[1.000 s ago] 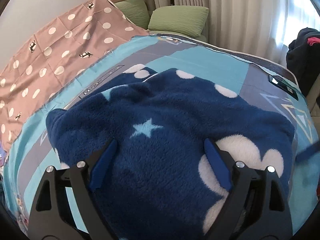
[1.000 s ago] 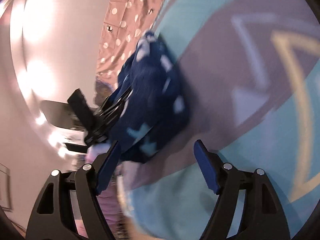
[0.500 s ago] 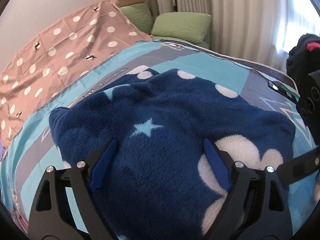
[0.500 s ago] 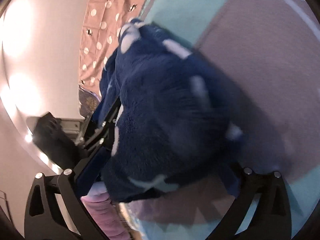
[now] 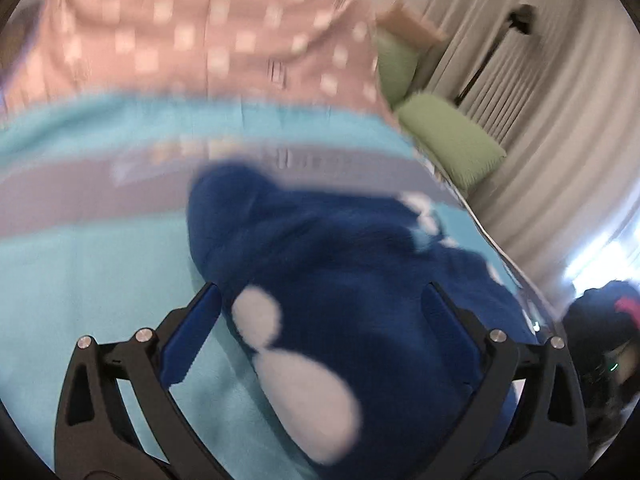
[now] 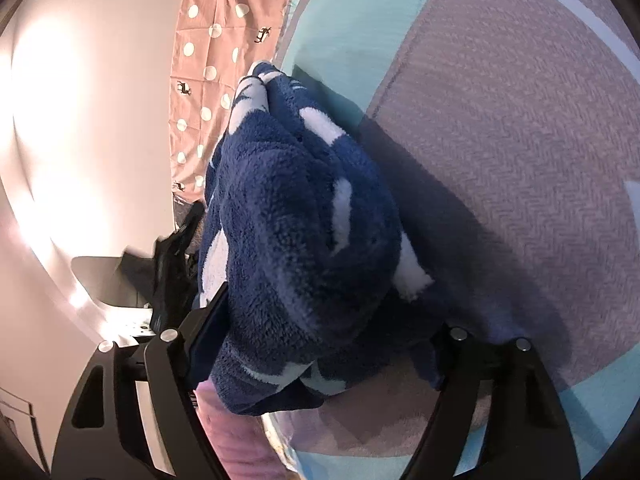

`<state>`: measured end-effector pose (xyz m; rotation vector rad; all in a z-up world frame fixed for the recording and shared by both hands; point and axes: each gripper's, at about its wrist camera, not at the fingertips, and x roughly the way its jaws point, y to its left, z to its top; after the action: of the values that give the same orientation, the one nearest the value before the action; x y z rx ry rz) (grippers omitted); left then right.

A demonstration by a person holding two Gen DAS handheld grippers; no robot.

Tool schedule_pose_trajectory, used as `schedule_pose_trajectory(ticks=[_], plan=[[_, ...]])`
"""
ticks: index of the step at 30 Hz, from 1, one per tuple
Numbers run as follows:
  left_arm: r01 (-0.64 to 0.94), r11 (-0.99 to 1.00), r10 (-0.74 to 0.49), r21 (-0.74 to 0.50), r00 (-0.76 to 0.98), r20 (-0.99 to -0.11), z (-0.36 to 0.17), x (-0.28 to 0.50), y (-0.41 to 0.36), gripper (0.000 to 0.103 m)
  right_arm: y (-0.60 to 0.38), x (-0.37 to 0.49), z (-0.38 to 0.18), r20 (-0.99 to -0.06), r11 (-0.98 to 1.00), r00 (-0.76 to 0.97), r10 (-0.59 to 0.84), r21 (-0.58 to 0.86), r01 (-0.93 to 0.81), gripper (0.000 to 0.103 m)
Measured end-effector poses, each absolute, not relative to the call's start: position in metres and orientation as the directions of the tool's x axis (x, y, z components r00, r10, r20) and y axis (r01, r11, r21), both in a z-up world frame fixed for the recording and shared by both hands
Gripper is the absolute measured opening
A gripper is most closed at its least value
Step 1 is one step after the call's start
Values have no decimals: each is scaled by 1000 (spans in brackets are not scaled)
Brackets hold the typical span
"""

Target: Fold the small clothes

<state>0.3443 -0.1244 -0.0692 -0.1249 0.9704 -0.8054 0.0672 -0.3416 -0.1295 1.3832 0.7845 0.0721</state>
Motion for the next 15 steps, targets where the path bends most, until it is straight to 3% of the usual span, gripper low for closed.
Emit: schedule_pose_trajectory(ticks=[8, 10, 12, 15], plan=[[506, 650, -730, -567, 206, -652, -102, 381, -150, 100, -337, 78, -119, -493, 334, 761, 421, 864, 376, 75], [528, 643, -737, -554, 229, -636, -98, 378, -149, 86, -338, 84, -112, -524, 384, 742, 418, 842, 379, 69], [571, 621, -757, -537, 261, -599, -76, 371, -141, 65, -342, 94, -95, -546, 440, 731, 409, 820, 367, 65], [630, 618, -764, -470, 339, -549, -30, 367, -130, 62, -349, 126, -46, -552, 591, 760, 343, 755, 282, 59]])
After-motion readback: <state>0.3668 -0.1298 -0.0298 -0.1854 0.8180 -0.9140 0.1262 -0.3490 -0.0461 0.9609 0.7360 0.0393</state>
